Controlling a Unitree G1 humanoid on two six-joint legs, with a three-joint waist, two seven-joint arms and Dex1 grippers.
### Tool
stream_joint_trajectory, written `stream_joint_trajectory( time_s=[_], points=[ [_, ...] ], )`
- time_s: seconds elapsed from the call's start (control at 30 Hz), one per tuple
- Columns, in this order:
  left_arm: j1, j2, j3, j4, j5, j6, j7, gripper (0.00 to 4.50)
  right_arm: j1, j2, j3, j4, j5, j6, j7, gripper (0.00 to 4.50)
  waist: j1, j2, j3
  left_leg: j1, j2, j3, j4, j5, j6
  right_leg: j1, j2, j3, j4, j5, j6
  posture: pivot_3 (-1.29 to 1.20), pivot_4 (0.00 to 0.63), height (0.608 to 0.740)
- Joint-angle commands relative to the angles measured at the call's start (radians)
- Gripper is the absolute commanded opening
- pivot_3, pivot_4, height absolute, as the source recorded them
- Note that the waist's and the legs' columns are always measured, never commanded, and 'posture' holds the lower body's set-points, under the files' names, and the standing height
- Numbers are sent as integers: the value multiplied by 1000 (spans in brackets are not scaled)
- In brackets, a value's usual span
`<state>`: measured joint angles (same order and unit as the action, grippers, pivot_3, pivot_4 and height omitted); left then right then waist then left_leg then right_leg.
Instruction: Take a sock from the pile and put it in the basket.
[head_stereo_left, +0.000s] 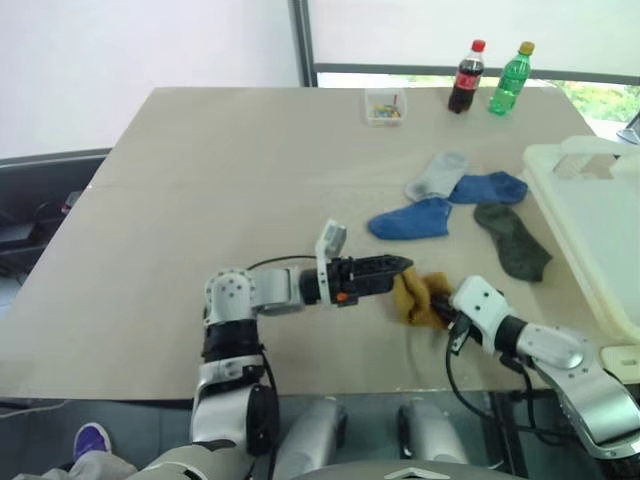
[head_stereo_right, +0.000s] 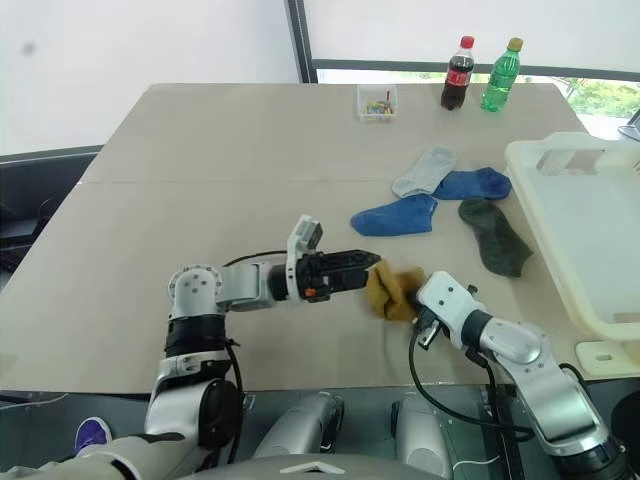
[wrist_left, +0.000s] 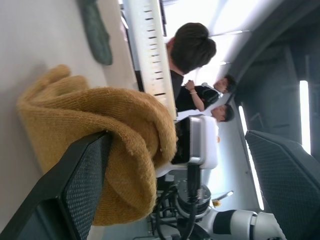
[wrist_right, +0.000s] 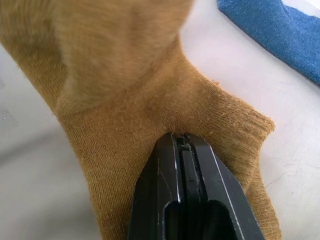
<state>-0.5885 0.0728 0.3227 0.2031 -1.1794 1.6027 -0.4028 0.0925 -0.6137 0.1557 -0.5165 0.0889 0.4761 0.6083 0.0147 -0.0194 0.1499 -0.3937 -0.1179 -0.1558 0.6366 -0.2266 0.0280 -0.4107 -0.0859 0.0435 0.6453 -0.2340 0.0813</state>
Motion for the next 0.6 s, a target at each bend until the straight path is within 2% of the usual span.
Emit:
stream_joint_trajectory(
  time_s=[0.03, 0.33, 0.6],
  points=[
    [-33, -11, -15, 16, -9, -19, -49, 4500, 18, -10, 4, -22, -1, 21, 7, 123, 0, 0, 0, 0, 0, 0, 0, 0, 0, 0, 0, 0, 0, 0, 0, 0, 150, 740],
    [-65, -68, -125, 69, 60, -79, -124, 4500, 18, -17, -9, -45, -2, 35, 4, 123, 0, 0, 0, 0, 0, 0, 0, 0, 1, 0, 0, 0, 0, 0, 0, 0, 150, 740],
    [-80, -90, -261, 143, 203, -183, -192, 4500, 28, -41, -22, -96, -15, 60, -2, 123, 0, 0, 0, -1, 0, 0, 0, 1, 2, 0, 0, 0, 0, 0, 0, 0, 150, 740]
  ],
)
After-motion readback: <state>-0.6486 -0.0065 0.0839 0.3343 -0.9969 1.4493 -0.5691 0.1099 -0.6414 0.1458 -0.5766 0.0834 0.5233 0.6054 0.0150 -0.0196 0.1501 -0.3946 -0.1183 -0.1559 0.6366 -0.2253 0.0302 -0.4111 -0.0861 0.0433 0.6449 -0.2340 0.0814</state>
